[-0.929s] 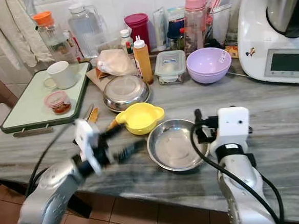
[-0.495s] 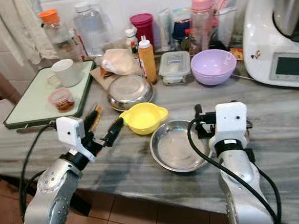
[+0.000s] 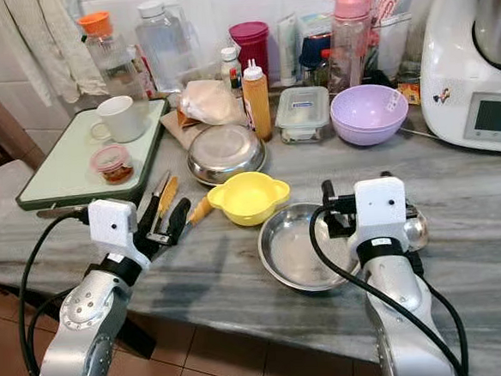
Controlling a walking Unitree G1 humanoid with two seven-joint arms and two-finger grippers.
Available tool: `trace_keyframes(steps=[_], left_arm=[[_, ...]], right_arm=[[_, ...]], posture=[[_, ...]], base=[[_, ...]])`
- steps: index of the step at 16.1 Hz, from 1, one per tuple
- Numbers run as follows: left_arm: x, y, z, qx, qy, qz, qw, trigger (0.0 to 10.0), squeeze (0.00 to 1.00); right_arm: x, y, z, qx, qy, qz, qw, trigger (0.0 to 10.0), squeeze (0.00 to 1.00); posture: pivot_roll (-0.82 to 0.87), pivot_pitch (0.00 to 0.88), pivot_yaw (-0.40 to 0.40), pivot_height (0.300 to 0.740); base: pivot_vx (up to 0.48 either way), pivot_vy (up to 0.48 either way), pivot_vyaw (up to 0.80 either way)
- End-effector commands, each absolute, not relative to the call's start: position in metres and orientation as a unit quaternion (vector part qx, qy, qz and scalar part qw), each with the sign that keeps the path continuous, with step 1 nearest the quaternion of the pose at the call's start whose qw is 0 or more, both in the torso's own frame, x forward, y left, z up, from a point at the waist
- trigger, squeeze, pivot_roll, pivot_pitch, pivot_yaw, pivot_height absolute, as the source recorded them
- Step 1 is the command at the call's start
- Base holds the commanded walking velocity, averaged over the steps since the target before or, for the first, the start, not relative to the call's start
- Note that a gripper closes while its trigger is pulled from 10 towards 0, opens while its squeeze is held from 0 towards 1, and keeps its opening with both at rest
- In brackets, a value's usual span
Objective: Setting the table
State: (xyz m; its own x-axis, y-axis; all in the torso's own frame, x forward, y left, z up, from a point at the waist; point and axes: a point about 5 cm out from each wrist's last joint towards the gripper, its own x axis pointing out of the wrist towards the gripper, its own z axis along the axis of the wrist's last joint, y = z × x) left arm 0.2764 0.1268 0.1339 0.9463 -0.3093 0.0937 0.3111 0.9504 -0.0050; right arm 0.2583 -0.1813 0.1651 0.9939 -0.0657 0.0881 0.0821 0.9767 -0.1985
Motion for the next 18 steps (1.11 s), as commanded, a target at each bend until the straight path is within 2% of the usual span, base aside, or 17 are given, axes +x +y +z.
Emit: trace_keyframes(steps=[1, 8, 18], left_arm=[[0.277, 0.130, 0.134, -0.002, -0.046, -0.150, 0.988, 10.0, 0.00], [0.279, 0.130, 0.128, 0.002, -0.033, -0.144, 0.989, 10.0, 0.00], [0.281, 0.126, 0.122, -0.007, -0.010, -0.149, 0.989, 10.0, 0.00]], right_arm=[[0.258, -0.178, 0.172, -0.097, -0.055, -0.028, 0.993, 10.0, 0.00], [0.259, -0.177, 0.165, -0.085, -0.045, -0.020, 0.995, 10.0, 0.00], [0.259, -0.176, 0.165, -0.082, -0.044, -0.006, 0.996, 10.0, 0.00]], posture=[[-0.18, 0.000, 0.100, 0.740], [-0.18, 0.000, 0.102, 0.740], [-0.19, 0.000, 0.095, 0.740]], base=[[0.000, 0.000, 0.00], [0.000, 0.000, -0.72], [0.000, 0.000, 0.00]])
